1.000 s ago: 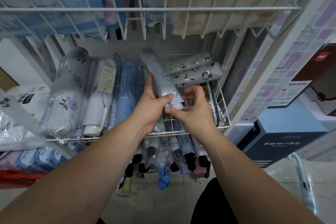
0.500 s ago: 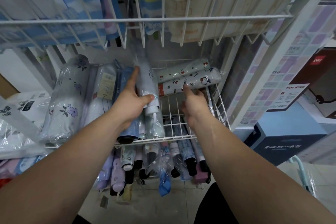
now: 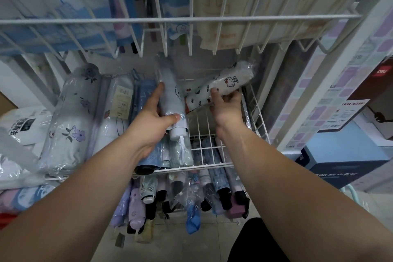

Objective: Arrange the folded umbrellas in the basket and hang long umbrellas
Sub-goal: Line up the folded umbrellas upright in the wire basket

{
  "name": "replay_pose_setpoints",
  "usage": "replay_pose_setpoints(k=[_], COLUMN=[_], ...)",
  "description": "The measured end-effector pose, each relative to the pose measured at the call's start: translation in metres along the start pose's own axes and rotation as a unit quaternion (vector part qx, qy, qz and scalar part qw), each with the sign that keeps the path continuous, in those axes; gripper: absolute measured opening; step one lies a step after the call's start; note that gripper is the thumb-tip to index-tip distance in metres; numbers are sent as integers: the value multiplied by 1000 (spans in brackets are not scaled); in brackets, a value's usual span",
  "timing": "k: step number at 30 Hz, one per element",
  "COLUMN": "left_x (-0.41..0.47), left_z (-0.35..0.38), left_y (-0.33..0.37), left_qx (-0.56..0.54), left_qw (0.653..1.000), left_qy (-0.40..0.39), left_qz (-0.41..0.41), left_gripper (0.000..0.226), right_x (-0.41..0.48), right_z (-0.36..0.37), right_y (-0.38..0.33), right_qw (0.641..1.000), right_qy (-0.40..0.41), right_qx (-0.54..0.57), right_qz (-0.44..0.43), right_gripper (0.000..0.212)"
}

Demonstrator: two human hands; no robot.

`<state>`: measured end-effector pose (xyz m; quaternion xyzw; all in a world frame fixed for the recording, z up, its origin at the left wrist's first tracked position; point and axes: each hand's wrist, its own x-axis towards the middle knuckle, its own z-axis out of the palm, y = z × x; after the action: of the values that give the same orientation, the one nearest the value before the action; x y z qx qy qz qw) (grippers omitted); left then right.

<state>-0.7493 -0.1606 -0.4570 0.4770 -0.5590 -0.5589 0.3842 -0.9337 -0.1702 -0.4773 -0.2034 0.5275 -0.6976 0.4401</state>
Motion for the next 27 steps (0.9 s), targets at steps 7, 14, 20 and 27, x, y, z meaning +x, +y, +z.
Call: replay_pose_setpoints(k=[7,14,20,27], left_x=[-5,-13,-17,-14], left_z=[-1,-1,-8,1], left_y=[2,9,12,6], left_qx=[-7,34,129,143], left_qw=[1000,999,991,989], left_qy=[2,-3,-9,-5], left_qz=[-2,9,43,34], left_gripper=[94,94,91,90], right_x=[-13,-21,-18,-7], right_z=[-19,-27,-17,-14], right_y=[-39,-29,-7,3], right_qw=[992,921,887,967], right_qy=[-11,-112,-144,-98], right_qx=[-83,-372,-438,-235], right_qz=[-92,-42,-1,7], right_gripper=[22,35,42,44])
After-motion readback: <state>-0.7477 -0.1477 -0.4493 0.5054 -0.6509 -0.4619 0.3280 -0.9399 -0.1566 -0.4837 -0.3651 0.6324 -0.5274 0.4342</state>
